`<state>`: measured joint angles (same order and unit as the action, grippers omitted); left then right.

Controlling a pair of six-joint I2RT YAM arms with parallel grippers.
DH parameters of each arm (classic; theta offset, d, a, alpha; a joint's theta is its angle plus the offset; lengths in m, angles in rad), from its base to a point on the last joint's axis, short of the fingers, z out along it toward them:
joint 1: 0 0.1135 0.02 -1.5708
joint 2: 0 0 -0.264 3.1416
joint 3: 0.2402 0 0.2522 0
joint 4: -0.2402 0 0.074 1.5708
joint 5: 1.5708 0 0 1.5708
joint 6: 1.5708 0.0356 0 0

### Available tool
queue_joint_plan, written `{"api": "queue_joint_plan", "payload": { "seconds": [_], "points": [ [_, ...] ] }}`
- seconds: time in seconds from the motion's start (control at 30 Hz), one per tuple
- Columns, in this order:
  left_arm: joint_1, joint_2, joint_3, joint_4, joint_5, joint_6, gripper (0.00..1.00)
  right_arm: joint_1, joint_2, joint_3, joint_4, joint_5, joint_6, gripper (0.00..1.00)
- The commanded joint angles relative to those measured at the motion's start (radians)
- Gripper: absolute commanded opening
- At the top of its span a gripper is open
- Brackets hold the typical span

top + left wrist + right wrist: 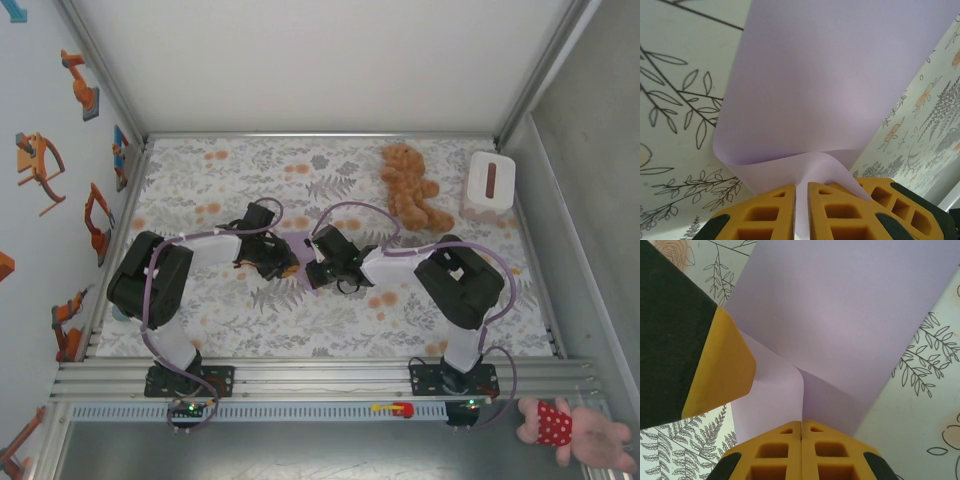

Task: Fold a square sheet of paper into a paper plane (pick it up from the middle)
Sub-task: Third fold the triangle at the center of the table.

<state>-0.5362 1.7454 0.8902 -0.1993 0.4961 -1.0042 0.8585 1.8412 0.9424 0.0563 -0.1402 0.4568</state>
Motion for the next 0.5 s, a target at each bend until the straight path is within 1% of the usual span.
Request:
{"api": "queue_joint_plan", "payload": {
  "seconds": [0.0, 0.47],
  "points": [
    [-0.003, 0.014, 0.001, -0.034, -0.013, 0.024, 0.14, -0.006, 0.043, 0.006, -0.060, 0.024, 0.013, 0.00],
    [-0.002, 0.038, 0.008, -0.043, -0.026, 0.031, 0.13, -0.006, 0.043, 0.007, -0.064, 0.021, 0.014, 0.00]
  ]
}}
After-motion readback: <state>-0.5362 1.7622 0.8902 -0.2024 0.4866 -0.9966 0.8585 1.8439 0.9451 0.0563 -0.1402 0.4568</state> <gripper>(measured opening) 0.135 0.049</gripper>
